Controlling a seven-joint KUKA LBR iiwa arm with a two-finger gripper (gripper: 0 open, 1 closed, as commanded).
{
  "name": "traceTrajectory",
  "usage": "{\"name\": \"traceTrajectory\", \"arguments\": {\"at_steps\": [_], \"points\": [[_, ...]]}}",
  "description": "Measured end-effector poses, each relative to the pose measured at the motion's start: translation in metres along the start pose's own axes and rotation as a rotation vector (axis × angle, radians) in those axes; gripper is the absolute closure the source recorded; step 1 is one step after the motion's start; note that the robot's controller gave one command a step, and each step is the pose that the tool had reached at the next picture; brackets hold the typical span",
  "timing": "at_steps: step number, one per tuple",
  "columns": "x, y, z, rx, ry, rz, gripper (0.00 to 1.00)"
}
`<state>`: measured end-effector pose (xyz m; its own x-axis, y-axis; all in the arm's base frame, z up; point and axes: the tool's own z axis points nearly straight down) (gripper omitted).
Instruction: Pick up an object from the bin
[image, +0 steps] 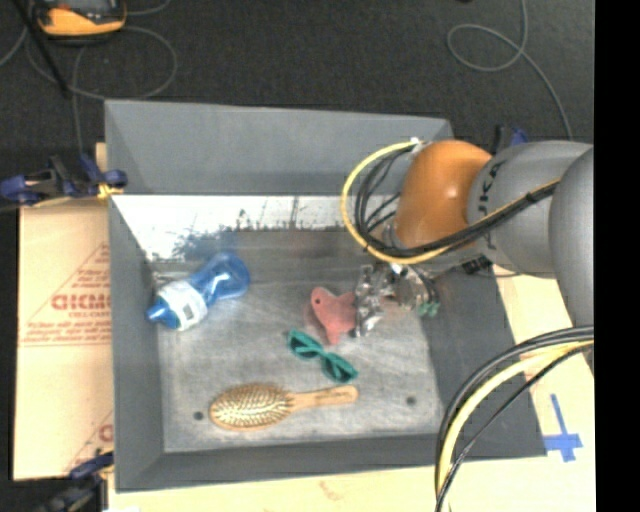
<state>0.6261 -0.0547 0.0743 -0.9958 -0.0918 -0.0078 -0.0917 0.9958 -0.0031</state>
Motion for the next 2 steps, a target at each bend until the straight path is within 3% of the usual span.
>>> {"name": "traceTrajectory", "arguments": {"at_steps": [1,2], "points": [[0.000,0.000,0.000,0.000,0.000,0.000,1.00],[-0.006,-0.009,-0.152,0.001,0.001,0.008,1.00]]}}
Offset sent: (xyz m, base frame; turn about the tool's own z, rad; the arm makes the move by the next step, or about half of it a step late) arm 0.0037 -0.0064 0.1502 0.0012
